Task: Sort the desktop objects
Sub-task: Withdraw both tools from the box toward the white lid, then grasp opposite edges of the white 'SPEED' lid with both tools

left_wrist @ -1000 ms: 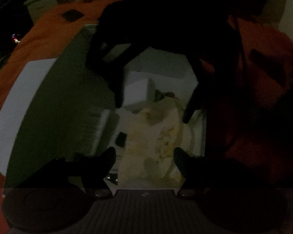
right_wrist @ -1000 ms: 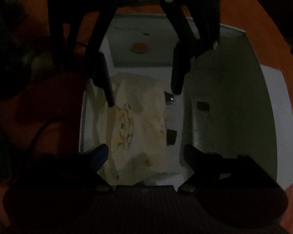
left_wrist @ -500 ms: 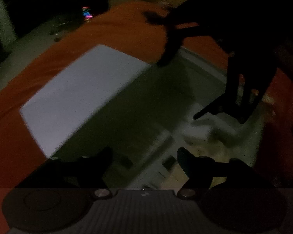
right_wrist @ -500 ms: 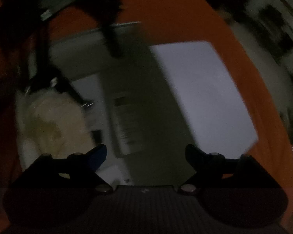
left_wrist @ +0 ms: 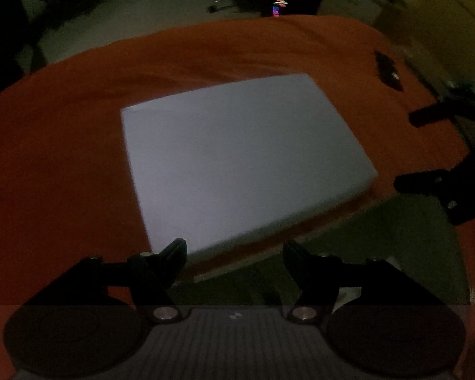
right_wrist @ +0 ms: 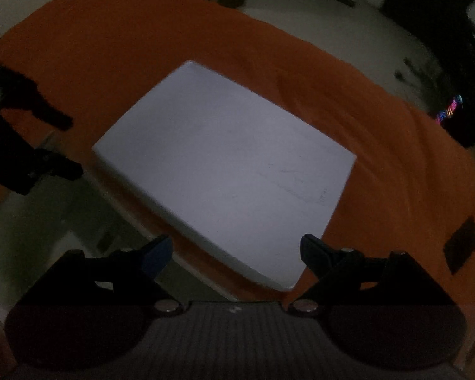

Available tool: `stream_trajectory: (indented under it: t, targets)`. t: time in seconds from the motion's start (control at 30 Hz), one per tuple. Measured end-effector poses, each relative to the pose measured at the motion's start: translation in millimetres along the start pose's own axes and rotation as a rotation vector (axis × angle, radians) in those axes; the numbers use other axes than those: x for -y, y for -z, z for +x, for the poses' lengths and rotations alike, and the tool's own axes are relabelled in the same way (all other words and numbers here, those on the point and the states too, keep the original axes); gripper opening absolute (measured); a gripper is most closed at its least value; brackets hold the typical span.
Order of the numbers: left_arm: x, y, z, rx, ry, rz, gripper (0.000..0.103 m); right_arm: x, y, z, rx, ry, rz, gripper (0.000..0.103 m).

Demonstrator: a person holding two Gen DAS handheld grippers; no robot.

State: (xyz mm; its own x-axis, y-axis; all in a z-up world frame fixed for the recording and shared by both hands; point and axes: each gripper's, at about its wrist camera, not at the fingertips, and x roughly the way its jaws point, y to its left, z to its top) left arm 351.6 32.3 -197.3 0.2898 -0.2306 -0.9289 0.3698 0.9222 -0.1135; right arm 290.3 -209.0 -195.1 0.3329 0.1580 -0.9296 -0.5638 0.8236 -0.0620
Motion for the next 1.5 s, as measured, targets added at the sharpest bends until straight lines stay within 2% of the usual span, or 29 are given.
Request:
stream_trajectory:
  t: [0.17, 0.37, 0.53, 0.73, 0.83, 0.9, 1.03, 1.17, 1.27, 1.47, 1.5]
  targets:
    - [-12.9, -18.7, 20.2, 0.011, -0.028, -0.058, 0.067, 19.9, -19.6, 11.5, -0.028, -0.003, 0.119, 0.091]
    - [-34.8, -43.7, 47.3, -0.016, -0.048, -0.119, 0.067, 45.1, -37.4, 58.4, -0.072, 0.014, 0.181, 0.093]
    - [-55.9, -53.8, 76.3, -0.073, -0.026, -0.19, 0.068, 73.8, -45.2, 91.0, -0.115, -0.004, 0.233, 0.094]
    - [-71.8, -64.1, 109.1, -0.12, -0.005, -0.228, 0.07, 99.9, -42.1, 133.3, -0.178, -0.026, 0.305, 0.094]
    - [-71.1, -66.5, 118.3, -0.111, 0.017, -0.233, 0.082, 103.7, -39.3, 148.3, -0.204, -0.05, 0.313, 0.095]
    - [-65.3, -70.3, 120.4, -0.102, 0.017, -0.199, 0.083, 104.4, -37.5, 156.9, -0.223, -0.071, 0.319, 0.095]
    - [-54.2, -75.8, 125.0, -0.082, -0.02, -0.126, 0.083, 104.9, -35.9, 165.1, -0.215, -0.109, 0.336, 0.103]
    - [-58.2, -77.6, 126.6, -0.064, -0.009, -0.136, 0.084, 107.5, -35.3, 165.6, -0.213, -0.127, 0.35, 0.103]
    - [-61.8, -79.8, 122.4, -0.05, -0.042, -0.155, 0.084, 110.0, -34.0, 163.8, -0.211, -0.138, 0.356, 0.103]
    - [-74.3, -67.9, 127.1, -0.106, -0.062, -0.197, 0.084, 114.8, -31.6, 161.3, -0.212, -0.155, 0.38, 0.103]
    - [-74.6, -64.0, 128.2, -0.096, -0.093, -0.199, 0.087, 115.3, -31.8, 160.8, -0.212, -0.154, 0.382, 0.103]
